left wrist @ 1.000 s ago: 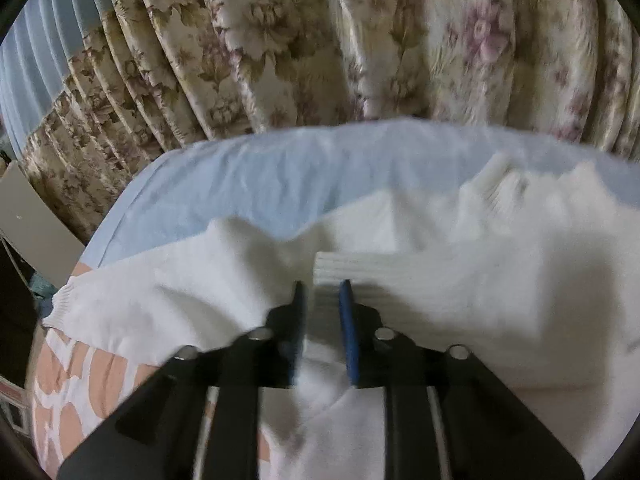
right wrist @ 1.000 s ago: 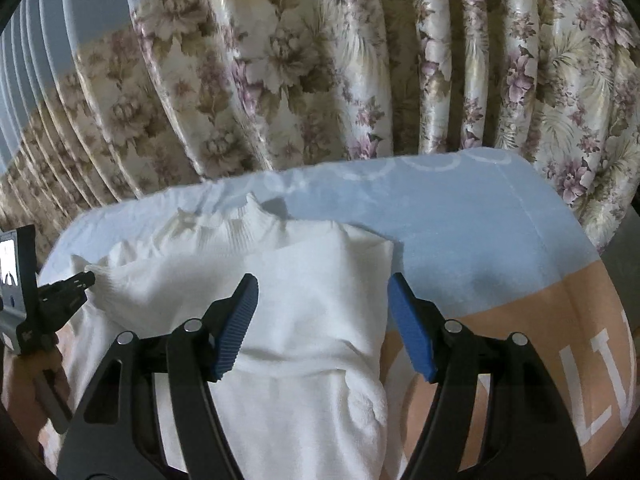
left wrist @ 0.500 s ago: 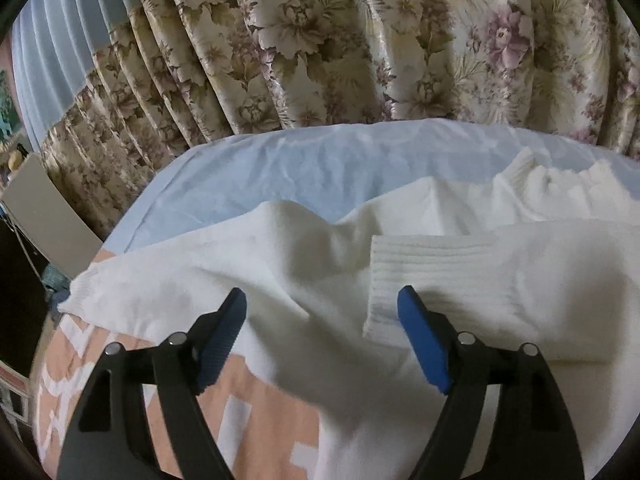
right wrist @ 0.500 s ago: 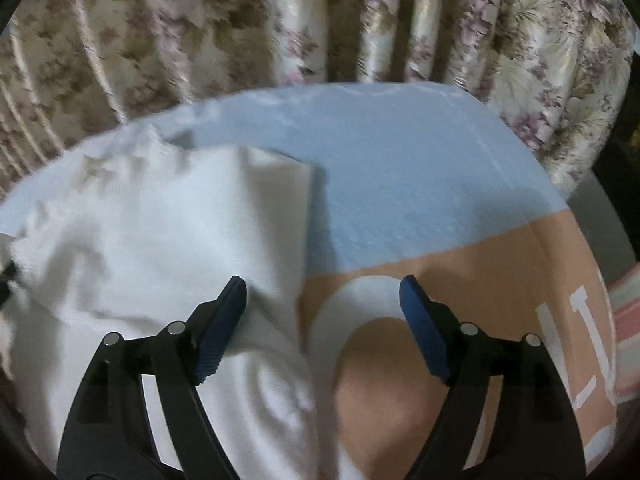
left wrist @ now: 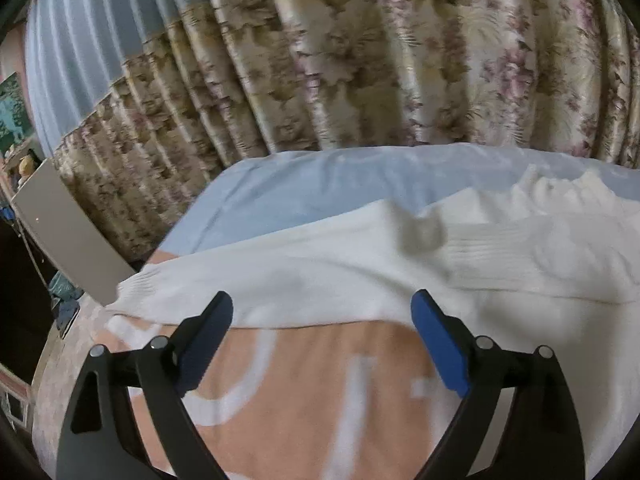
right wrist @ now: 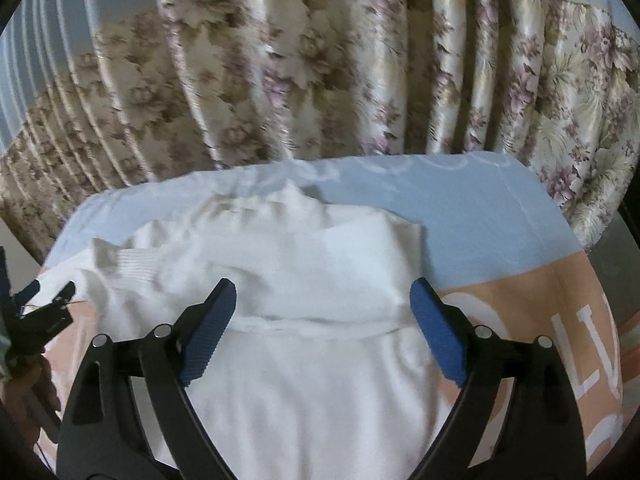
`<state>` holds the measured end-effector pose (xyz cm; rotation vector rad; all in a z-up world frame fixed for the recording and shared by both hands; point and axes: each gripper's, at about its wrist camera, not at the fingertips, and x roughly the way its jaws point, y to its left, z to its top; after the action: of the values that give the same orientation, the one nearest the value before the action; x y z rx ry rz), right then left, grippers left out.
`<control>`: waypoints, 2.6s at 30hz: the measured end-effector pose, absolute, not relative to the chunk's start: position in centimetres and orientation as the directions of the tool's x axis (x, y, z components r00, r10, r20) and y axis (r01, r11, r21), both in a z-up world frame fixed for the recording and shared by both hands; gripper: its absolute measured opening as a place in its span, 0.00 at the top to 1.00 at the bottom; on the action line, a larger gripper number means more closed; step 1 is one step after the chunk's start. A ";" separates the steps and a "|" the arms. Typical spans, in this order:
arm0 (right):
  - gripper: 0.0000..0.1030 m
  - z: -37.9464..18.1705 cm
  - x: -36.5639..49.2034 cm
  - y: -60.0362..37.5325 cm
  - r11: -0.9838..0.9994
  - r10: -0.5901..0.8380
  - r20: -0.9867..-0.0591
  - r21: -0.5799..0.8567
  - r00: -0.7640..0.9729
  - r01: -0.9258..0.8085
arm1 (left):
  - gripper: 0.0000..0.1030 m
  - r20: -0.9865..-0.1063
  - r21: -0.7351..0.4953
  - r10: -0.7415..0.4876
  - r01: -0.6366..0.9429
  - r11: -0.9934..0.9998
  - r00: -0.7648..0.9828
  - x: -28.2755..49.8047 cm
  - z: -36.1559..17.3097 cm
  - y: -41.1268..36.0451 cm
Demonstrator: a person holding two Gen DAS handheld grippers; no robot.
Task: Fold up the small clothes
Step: 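Grasp the other sleeve cuff with the left gripper, then fold the held sleeve with the left gripper across the sweater body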
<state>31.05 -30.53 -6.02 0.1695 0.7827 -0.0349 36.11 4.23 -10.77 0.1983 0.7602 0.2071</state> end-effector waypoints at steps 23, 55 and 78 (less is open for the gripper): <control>0.12 -6.6 28.7 -7.7 0.975 0.220 -0.695 0.180 0.684 -0.130 | 0.11 -0.673 0.117 0.212 -0.181 0.977 0.709 33.1 -9.5 24.3; 0.12 -10.6 32.1 -6.7 0.977 0.211 -0.754 0.175 0.622 -0.119 | 0.93 -0.707 0.040 0.193 -0.234 0.971 0.680 38.0 -13.2 29.2; 0.12 -8.7 33.2 -17.7 0.987 0.123 -0.723 0.162 0.680 -0.006 | 0.94 -0.665 0.090 0.161 -0.135 0.987 0.729 39.3 -7.8 13.5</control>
<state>33.16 -17.71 -8.66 0.1511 0.8203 0.0722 39.33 13.49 -7.81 0.0365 0.7360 0.1627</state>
